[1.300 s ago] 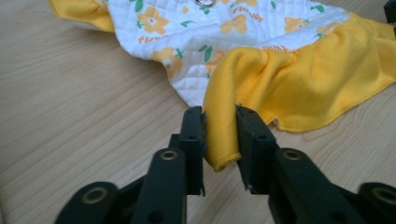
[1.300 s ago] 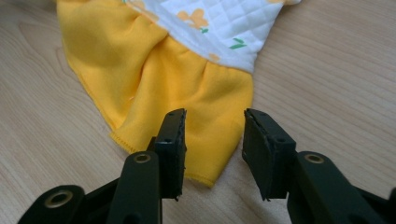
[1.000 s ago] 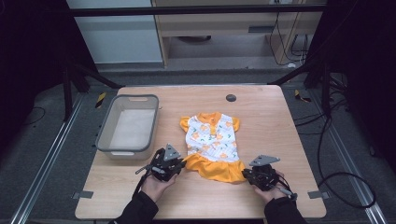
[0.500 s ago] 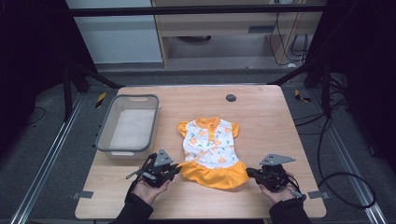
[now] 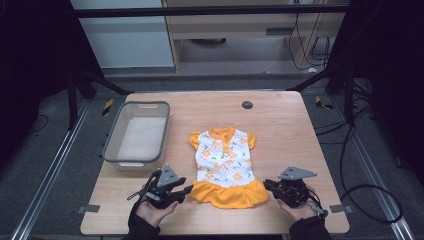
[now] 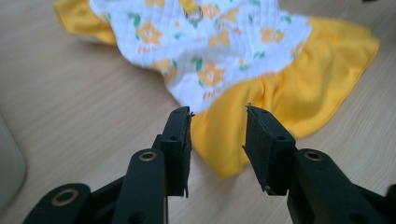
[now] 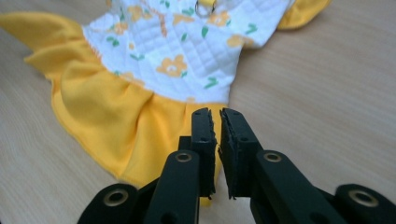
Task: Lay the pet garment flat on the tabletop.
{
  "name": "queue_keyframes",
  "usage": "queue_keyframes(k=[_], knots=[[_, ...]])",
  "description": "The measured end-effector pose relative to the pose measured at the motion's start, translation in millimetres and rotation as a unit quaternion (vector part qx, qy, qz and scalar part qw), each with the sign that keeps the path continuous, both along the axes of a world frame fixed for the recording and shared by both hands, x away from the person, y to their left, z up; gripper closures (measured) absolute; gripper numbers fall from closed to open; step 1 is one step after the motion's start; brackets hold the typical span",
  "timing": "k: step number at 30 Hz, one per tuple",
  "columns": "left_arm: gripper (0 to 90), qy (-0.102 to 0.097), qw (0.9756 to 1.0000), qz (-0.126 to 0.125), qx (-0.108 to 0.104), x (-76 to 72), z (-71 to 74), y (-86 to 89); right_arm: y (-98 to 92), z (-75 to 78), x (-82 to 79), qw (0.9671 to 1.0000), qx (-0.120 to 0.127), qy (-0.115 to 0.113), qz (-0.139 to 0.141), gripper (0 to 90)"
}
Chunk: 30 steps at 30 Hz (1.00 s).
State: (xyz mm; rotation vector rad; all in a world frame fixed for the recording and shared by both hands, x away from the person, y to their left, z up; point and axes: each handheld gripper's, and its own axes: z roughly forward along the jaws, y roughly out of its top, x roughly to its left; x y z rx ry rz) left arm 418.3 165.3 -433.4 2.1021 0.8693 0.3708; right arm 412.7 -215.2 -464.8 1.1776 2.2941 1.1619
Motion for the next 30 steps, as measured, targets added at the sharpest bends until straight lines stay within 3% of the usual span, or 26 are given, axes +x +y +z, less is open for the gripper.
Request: queue_keyframes(k=[2,5,7,11,15,20,26,30], knots=[[64.7,-0.002,1.0,0.0,0.001,5.6,0.9,-7.1,1.6,1.8,4.7,0.9999,0.011,-0.012,-0.002,87.9],[71.9,0.011,0.9999,-0.006,0.001,16.6,-6.7,-23.2,3.8,0.5,12.4,0.9994,0.029,-0.019,-0.003,89.9],[77.1,0.01,0.9998,-0.008,0.016,22.8,-14.2,-34.8,7.2,-2.4,20.4,0.999,0.04,-0.019,-0.004,90.0],[84.1,0.014,0.9992,-0.007,0.037,29.1,-30.7,-48.9,16.3,-9.8,31.6,0.9991,0.04,-0.009,0.004,90.0],[85.0,0.035,0.998,-0.017,0.05,24.5,-42.3,-50.8,29.5,-18.4,37.9,0.9992,0.03,0.0,0.026,90.0],[83.9,0.047,0.996,-0.027,0.071,14.4,-53.6,-50.4,40.3,-29.9,35.2,0.9986,-0.008,0.024,0.046,89.8],[83.9,0.042,0.9955,-0.034,0.078,12.0,-56.5,-49.3,38.5,-34.1,29.0,0.998,-0.013,0.032,0.053,89.7],[84.1,0.044,0.9951,-0.038,0.08,10.4,-56.5,-45.1,37.9,-35.0,24.0,0.9974,-0.003,0.045,0.057,89.9]])
